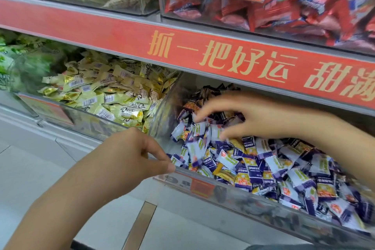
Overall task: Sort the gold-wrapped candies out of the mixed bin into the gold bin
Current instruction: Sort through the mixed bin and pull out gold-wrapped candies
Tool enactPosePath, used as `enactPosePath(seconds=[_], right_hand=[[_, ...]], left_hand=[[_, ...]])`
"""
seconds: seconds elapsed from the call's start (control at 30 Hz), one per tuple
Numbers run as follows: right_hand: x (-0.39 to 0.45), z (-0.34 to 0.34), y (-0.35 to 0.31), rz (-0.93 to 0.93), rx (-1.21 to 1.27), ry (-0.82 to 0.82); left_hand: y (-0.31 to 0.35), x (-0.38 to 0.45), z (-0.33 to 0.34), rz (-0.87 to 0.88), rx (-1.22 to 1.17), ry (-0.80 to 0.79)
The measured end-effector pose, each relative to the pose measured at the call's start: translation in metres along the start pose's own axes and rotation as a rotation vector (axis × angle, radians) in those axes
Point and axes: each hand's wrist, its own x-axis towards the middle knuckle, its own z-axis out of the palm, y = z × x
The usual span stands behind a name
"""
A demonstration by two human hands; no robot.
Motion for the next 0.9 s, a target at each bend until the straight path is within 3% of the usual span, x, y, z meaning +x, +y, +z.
enactPosePath(seconds=[0.13,0.2,0.3,0.4,0.53,0.7,0.8,0.9], right_hand=[[-0.01,0.027,-0.013,0.088,-0.258,-0.402],[-0.008,0.038,-0.007,0.115,-0.371,-0.435],[-0.011,0.036,0.001,0.158,-0.27,-0.27],[-0.017,0.028,0.005,0.27,0.075,-0.064],[-0.02,0.022,-0.004,0.404,0.443,0.065],[-0.032,0.019,-0.041,0.361,0.795,0.249],[-0.032,0.035,-0.07,0.274,1.046,0.34],[-0.028,0.05,-0.083,0.238,1.2,0.497]], left_hand=[[0.002,0.0,0.0,-0.006,0.003,0.003],[0.003,0.0,0.0,-0.011,-0.003,-0.001],[0.003,0.0,0.0,-0.007,-0.012,-0.001],[0.0,0.0,0.001,0.001,0.002,0.016],[0.003,-0.002,0.0,0.039,-0.01,0.042],[0.02,-0.009,-0.001,0.063,-0.556,0.155],[0.031,-0.008,0.009,0.026,-0.883,0.067],[0.049,-0.007,0.024,0.1,-0.947,0.013]])
